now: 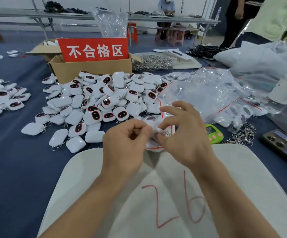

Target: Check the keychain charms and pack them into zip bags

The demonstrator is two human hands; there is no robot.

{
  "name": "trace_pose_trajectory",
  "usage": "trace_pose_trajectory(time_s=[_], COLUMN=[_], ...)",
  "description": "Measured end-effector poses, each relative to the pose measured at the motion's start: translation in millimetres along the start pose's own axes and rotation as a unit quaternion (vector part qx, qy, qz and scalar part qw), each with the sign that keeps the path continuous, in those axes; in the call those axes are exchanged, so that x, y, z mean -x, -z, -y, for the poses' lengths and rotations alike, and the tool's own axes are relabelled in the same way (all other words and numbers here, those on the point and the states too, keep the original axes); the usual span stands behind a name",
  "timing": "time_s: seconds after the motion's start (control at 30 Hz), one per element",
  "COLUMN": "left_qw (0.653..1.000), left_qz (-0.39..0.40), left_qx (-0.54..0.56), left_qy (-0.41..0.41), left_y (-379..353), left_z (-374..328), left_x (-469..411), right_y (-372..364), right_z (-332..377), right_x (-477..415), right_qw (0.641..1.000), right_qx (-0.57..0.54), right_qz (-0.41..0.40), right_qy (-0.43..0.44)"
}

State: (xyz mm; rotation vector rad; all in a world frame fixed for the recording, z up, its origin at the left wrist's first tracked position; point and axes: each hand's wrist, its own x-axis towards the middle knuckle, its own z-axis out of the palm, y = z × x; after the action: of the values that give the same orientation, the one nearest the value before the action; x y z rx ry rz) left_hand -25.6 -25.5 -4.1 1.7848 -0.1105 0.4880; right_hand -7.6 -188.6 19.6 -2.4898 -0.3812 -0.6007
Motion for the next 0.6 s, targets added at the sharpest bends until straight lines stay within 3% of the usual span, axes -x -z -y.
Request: trace_pose_trajectory(time_s=[0.1,0.2,0.3,0.47,0.6], left_qw=[0.997,0.995,0.986,0.939,0.935], left_qz=[0.0,0.026,0.108,0.237,0.244], left_qx=[-0.039,-0.072,-0.12,-0.244,-0.25], left_qy=[-0.06,-0.064,-0.043,-0.043,-0.065], left_y=[-1.2,1.0,5.1,23.3,29.8], left_z=[-2.2,-1.3,-1.9,-0.2,5.9], left_x=[3.9,3.4,-1.1,-10.2,-12.9], right_y=[-13.2,-14.3,-0.9,28.0,30.9], right_z=[15.8,13.0,-1.8,-18.2,-23.4], right_x=[4.0,1.2,-3.2,-6.1,6.0], right_qw=[0.992,0.994,0.982,0.961,0.962], right_qx=[0.103,0.08,-0.011,-0.151,-0.105], right_qz=[-0.068,0.077,0.184,0.145,0.171], right_qy=[0.003,-0.019,-0.041,-0.182,-0.184])
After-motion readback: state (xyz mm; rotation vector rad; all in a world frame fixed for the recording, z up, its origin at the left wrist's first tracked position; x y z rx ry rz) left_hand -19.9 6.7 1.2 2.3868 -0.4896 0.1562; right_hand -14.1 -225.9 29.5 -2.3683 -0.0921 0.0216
